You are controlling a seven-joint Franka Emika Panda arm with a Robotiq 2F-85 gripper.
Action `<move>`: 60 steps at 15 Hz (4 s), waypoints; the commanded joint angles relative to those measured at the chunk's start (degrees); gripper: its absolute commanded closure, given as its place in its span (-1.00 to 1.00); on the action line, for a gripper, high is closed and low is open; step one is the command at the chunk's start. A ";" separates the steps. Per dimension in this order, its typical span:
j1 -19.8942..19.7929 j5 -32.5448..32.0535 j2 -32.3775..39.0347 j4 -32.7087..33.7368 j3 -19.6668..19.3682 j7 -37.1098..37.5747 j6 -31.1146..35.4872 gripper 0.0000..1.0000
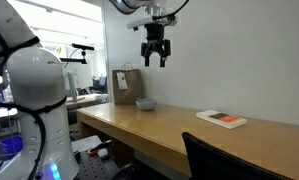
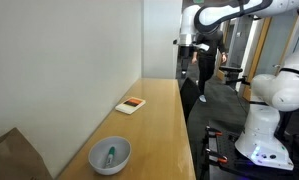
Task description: Move the grey bowl to the front right side of the table
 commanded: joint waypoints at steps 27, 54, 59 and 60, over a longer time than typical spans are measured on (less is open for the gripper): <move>1.86 26.44 61.58 33.75 22.19 6.01 20.90 -1.00; 0.04 6.42 53.48 31.95 15.35 4.11 18.24 0.98; -2.70 0.92 43.92 21.41 11.17 4.48 18.22 0.98; -3.52 0.58 42.15 19.27 10.57 4.14 18.51 0.98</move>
